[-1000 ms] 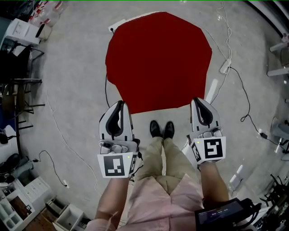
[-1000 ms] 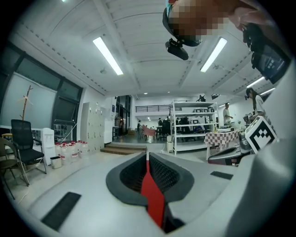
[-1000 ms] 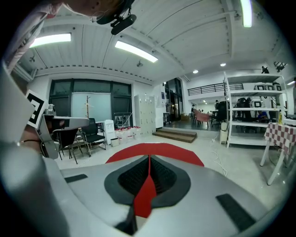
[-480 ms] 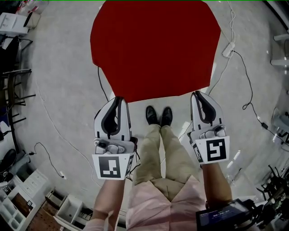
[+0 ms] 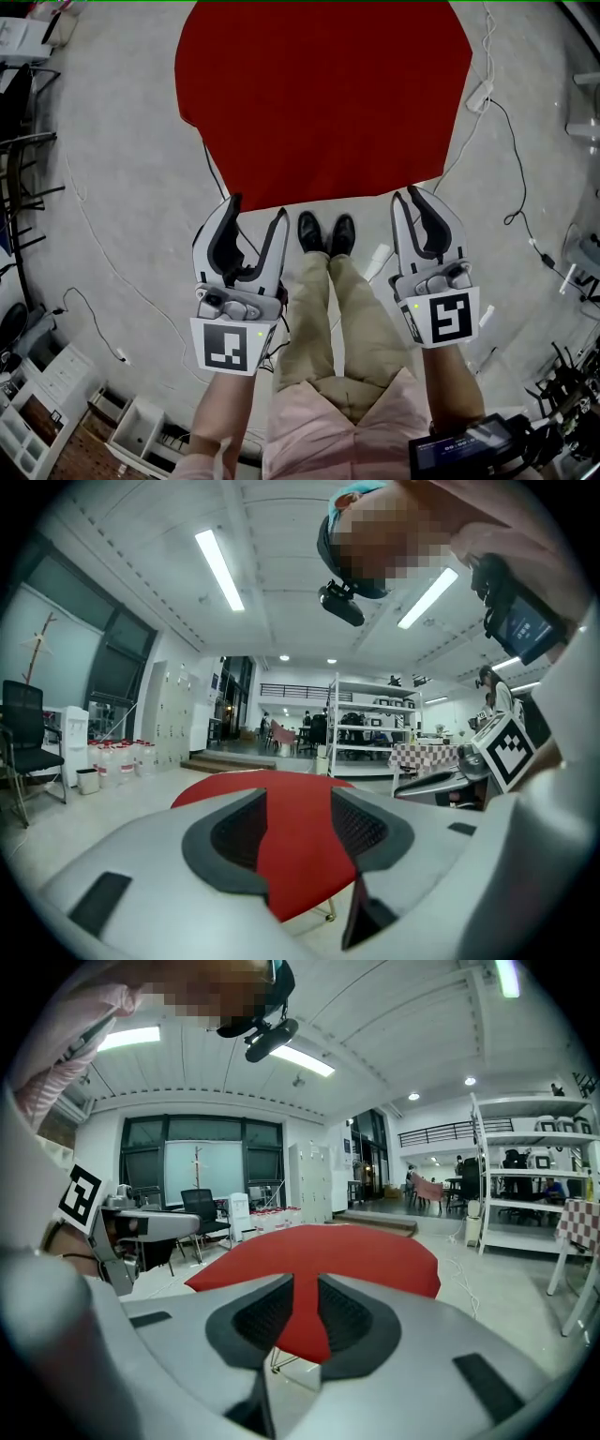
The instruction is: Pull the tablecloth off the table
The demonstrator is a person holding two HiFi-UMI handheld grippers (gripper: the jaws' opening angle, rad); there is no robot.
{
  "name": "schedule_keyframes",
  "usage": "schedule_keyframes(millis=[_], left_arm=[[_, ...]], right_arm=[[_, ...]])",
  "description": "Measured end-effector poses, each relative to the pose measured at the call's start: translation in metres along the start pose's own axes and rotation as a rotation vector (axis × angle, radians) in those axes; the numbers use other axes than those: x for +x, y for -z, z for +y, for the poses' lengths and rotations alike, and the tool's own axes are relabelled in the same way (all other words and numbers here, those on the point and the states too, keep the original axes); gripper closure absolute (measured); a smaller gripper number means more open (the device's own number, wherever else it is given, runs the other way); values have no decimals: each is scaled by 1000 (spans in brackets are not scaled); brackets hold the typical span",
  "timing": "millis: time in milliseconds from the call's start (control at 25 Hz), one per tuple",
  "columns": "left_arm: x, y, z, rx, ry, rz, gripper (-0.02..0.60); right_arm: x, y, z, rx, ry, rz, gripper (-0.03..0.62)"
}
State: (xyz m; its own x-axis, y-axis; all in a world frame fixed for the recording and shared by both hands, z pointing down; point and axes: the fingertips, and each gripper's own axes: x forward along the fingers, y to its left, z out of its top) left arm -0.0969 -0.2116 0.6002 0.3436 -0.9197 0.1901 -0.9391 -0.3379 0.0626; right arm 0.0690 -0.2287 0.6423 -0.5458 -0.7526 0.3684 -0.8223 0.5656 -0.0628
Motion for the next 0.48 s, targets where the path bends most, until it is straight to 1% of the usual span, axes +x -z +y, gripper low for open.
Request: schedule_keyframes(millis=[40, 80, 120, 240, 480], left_arm=[[0, 3, -2, -4, 7, 0, 366], [1, 7, -2, -4, 13, 1, 354], [1, 11, -3, -4, 17, 3, 328], [1, 28, -1, -9, 17, 13, 284], [-2, 53, -9, 20, 27, 29, 231]], right_arm=[[1, 0, 1, -3, -6, -2, 504], [1, 1, 2, -7, -10, -4, 480], [2, 2, 3, -12, -13, -4, 469], [4, 8, 6, -45, -19, -3, 451], [-1, 14, 9, -102, -20, -25, 414]])
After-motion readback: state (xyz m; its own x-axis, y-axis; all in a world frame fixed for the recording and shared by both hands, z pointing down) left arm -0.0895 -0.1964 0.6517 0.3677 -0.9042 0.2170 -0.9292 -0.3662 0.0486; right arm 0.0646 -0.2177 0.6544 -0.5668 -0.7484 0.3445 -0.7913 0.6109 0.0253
